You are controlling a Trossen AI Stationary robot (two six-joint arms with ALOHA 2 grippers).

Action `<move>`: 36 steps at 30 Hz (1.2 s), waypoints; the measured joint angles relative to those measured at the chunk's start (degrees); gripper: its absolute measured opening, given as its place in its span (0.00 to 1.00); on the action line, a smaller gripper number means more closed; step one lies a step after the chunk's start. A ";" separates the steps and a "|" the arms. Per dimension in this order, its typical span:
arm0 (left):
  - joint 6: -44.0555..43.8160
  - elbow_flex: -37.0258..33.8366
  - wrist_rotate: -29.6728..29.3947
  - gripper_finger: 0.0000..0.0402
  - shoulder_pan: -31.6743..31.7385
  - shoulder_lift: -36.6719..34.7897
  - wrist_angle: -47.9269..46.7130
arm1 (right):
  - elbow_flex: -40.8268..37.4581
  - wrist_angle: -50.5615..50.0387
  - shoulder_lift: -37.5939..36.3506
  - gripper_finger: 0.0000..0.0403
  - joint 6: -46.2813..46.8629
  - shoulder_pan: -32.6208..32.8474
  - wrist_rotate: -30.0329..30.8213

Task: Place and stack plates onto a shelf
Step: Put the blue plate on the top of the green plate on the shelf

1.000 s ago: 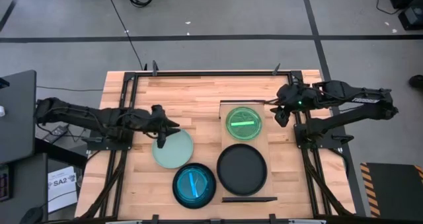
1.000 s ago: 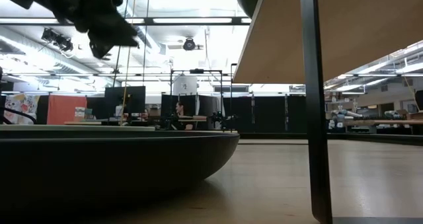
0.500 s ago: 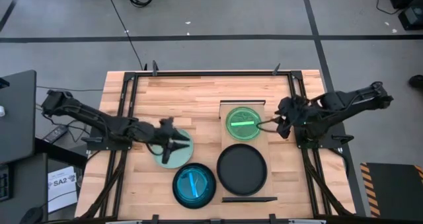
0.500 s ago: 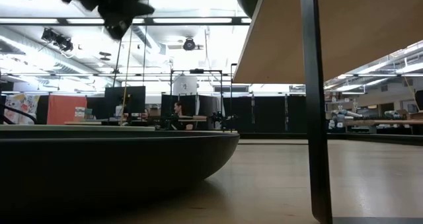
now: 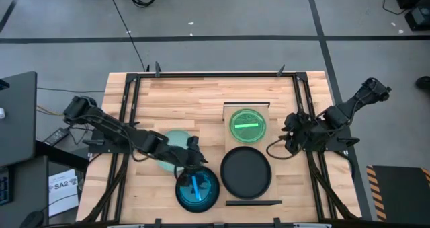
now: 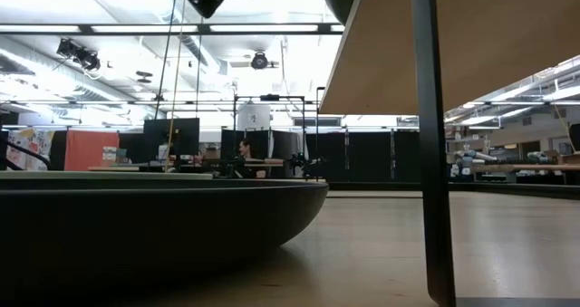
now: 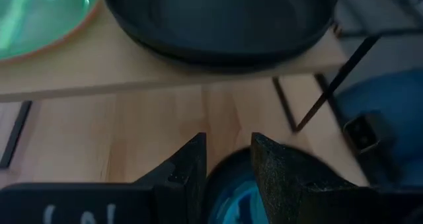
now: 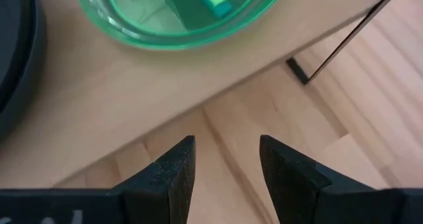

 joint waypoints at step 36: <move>-15.08 3.95 3.10 0.31 -2.03 19.09 -17.28 | -3.15 8.09 0.34 0.43 -0.84 5.24 -0.07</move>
